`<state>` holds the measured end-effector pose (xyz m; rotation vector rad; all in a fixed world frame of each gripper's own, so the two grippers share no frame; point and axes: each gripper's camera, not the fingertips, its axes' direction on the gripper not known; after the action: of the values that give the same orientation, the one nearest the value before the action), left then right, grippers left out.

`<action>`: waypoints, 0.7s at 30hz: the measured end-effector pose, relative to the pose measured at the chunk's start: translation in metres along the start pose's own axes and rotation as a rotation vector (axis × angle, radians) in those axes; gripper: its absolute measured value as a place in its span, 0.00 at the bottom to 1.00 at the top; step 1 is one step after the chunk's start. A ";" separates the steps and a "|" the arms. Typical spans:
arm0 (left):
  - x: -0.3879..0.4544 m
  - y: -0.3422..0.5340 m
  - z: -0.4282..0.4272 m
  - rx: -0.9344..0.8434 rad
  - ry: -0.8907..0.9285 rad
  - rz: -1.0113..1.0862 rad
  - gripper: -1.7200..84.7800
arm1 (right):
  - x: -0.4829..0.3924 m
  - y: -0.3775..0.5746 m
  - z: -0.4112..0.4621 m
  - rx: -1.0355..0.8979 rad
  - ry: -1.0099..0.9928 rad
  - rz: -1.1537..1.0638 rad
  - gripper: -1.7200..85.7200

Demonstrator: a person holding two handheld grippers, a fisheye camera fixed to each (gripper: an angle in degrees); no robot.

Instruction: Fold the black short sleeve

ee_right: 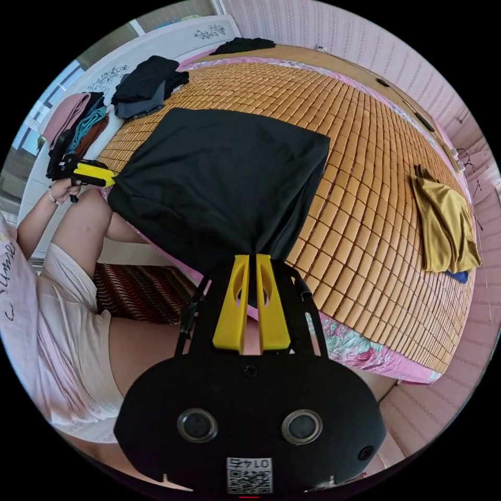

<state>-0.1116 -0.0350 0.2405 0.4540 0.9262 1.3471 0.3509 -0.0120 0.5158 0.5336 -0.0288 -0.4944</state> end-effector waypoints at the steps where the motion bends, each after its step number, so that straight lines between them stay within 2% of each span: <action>1: 0.005 -0.001 -0.004 0.024 -0.015 0.032 0.01 | -0.005 -0.001 -0.008 0.040 0.006 -0.014 0.04; 3: 0.013 -0.001 -0.009 0.037 -0.061 0.081 0.01 | -0.006 -0.002 -0.015 0.061 -0.019 -0.003 0.04; 5: 0.013 0.001 0.004 -0.023 -0.127 0.093 0.02 | 0.002 -0.001 0.001 -0.022 0.000 0.041 0.05; 8: -0.001 0.009 0.024 -0.066 -0.101 0.001 0.06 | 0.016 0.002 0.014 -0.079 -0.002 0.150 0.08; 12: 0.003 0.016 0.007 0.039 -0.073 -0.006 0.08 | 0.022 0.003 0.000 0.034 -0.072 0.247 0.11; 15: 0.021 0.006 0.000 0.089 -0.063 0.085 0.09 | 0.018 -0.008 0.002 0.047 -0.041 0.256 0.11; 18: 0.044 -0.021 0.016 0.152 -0.012 0.167 0.12 | 0.018 -0.021 0.015 0.035 -0.086 0.292 0.13; 21: 0.061 -0.054 0.047 0.147 0.031 0.228 0.13 | 0.013 -0.039 0.018 0.098 -0.143 0.318 0.10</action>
<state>-0.0437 0.0224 0.2085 0.6690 1.0262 1.5008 0.3426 -0.0556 0.5105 0.5761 -0.2720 -0.2197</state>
